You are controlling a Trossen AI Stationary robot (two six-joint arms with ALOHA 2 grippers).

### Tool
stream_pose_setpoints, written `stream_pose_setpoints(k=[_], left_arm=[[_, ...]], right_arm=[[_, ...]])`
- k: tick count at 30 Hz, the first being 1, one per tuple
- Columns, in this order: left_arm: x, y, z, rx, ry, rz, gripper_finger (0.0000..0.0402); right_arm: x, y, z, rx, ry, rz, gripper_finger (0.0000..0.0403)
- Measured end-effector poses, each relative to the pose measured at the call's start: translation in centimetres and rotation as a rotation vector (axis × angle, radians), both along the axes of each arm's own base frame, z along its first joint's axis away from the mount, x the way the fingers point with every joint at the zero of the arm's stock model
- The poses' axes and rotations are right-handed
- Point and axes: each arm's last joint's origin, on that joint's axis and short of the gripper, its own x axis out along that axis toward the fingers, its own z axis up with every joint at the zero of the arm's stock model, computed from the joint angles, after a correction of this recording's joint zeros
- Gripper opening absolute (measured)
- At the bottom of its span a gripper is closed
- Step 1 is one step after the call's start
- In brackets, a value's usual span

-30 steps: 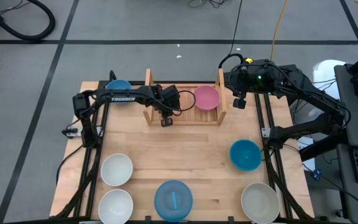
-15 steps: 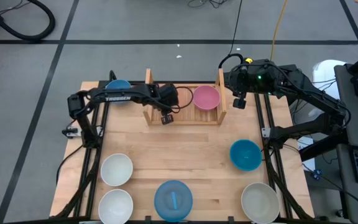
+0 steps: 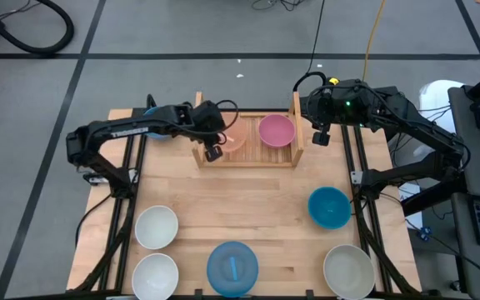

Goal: Place and stack bowls onto a shelf
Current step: Stack the top white bowl on top of the pink bowl on the shelf

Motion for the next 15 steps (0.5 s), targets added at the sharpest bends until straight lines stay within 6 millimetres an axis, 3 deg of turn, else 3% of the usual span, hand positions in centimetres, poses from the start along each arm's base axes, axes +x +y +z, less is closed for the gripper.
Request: stream_pose_setpoints(k=[4,15], left_arm=[[-1.1,-0.4,0.6,-0.013,0.035,0.0,0.0006],[-2.8,-2.5,0.2,-0.139,0.207,-0.035,0.0025]], right_arm=[[0.0,0.0,0.0,-0.001,0.001,0.001,0.0144],[0.0,0.0,0.0,0.0,0.001,0.0,0.0144]])
